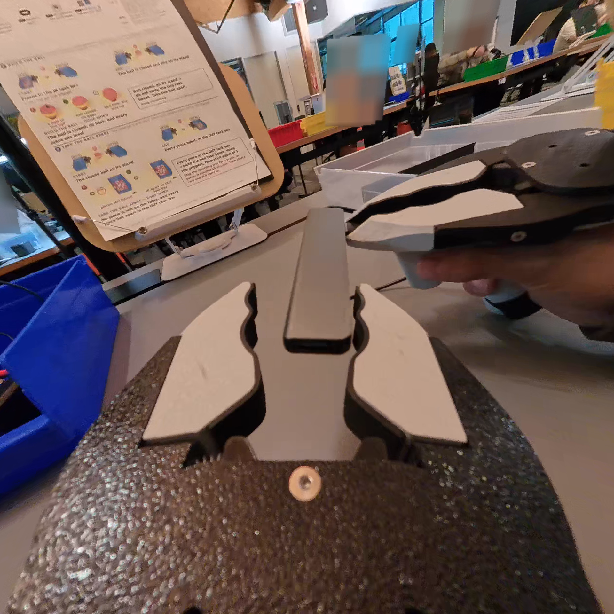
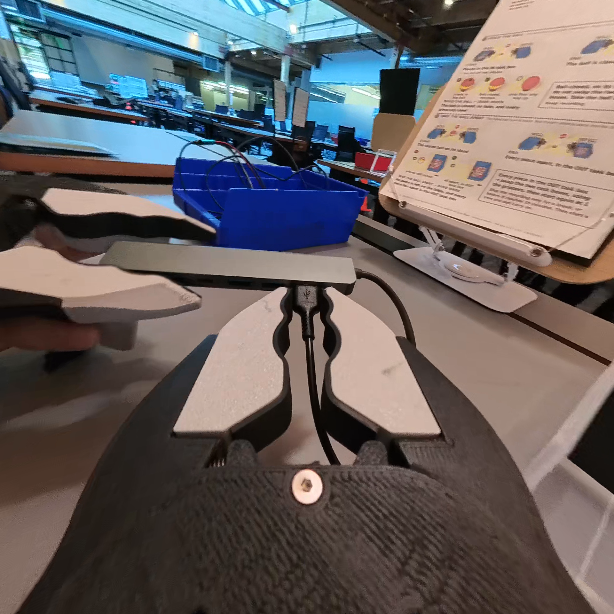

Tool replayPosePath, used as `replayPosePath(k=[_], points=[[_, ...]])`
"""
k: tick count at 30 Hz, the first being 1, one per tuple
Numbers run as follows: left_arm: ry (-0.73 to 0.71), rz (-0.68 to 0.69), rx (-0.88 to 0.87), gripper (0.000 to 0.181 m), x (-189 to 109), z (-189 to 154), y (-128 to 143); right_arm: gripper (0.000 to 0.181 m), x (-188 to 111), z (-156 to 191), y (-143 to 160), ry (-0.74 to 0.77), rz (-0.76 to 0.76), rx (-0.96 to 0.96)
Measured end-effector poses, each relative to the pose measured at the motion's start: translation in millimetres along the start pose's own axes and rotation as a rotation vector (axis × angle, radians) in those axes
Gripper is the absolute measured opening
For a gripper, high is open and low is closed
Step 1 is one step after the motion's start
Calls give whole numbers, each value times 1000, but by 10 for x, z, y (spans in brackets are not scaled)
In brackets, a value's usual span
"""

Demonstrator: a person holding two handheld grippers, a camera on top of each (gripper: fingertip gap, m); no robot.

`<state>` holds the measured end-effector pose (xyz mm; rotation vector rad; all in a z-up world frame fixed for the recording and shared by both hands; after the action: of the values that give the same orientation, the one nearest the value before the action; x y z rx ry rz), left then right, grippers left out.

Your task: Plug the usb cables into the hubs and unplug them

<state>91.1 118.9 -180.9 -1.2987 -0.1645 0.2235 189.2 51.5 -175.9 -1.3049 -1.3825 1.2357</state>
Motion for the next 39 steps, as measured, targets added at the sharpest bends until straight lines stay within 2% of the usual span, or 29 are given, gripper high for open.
replayPosePath(k=[5,8,11,14,18,25,28,29,31,33,35,39], points=[[137,-26,11,39,-18,-65,-6,15,58,100,-2,-62,8,-31],[118,-22,10,39,-11,-55,-5,15,45,88,-14,-67,-10,-9],[113,-31,2,47,-12,-45,-13,15,32,85,-28,-77,-33,16],[101,-84,6,36,-41,-52,-49,15,43,106,-39,-84,-42,20],[72,-73,25,35,-40,-45,-45,15,40,108,-57,-79,-52,43],[-40,-112,100,35,-98,29,-145,15,82,167,-167,-32,-50,48],[-80,-97,84,35,-103,115,-193,15,79,166,-221,-36,-4,14],[-189,-88,47,35,-109,273,-205,15,49,143,-216,-17,13,-7],[-261,-87,19,34,-130,646,-259,15,-21,115,-203,-31,20,-12],[-272,-115,-35,34,-175,898,-372,15,-116,44,-320,-6,-35,-16],[-283,-121,-69,34,-232,1016,-449,15,-253,-66,-560,31,-96,-40],[-286,-163,-41,34,-315,1098,-549,15,-837,-383,-1127,198,-234,-152]])
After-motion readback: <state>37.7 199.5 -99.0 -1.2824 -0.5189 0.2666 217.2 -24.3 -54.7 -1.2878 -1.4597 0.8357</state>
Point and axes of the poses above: each gripper's, where its closed fingertips meet, x out along the fingers, y out of its underside, z = x × y across the jaws, the point moved 5 cm from there along -x, back along the fingers, and after that the axes turned 10 degrees about -y, right-handed, at the moved point
